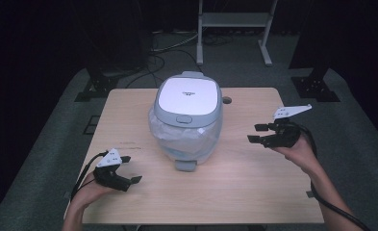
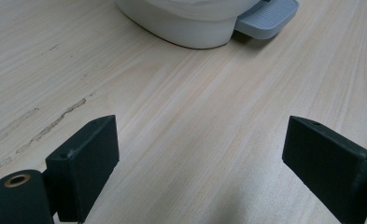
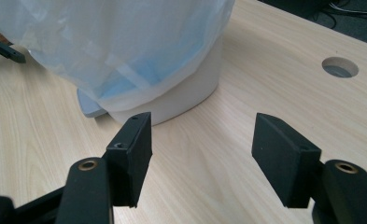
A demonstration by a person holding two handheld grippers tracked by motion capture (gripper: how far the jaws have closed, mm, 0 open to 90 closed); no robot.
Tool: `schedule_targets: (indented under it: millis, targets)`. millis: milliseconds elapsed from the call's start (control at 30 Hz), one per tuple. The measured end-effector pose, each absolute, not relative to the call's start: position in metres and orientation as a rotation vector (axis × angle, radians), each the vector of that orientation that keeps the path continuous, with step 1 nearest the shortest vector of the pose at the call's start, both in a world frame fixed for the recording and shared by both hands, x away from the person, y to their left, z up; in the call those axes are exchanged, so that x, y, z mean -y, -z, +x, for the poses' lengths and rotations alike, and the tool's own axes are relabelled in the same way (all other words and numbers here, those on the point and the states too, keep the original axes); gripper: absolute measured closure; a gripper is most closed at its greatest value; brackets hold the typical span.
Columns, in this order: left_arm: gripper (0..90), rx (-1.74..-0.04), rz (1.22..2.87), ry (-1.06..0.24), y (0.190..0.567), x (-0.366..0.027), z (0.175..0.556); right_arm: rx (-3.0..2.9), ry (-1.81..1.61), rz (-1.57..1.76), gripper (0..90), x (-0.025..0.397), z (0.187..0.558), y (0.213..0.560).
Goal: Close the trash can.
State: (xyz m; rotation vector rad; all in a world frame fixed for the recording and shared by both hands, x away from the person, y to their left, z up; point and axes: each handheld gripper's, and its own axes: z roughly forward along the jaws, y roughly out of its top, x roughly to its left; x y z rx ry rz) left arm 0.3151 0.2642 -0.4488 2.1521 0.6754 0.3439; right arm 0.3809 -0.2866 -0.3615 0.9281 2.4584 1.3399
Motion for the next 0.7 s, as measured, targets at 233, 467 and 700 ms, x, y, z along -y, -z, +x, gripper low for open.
schedule_targets:
  millis: [233,467,700]
  targets:
    - [10.0,-0.676,2.147,-0.344,0.449,-0.265,0.315,-2.451,-1.343,0.946,36.4,0.290,0.371,0.372]
    - [10.0,-0.679,2.149,-0.343,0.449,-0.265,0.315,-2.446,-1.344,0.966,36.4,0.295,0.363,0.383]
    - [10.0,-0.681,2.146,-0.345,0.448,-0.265,0.315,-2.437,-1.367,0.991,36.0,0.300,0.351,0.395]
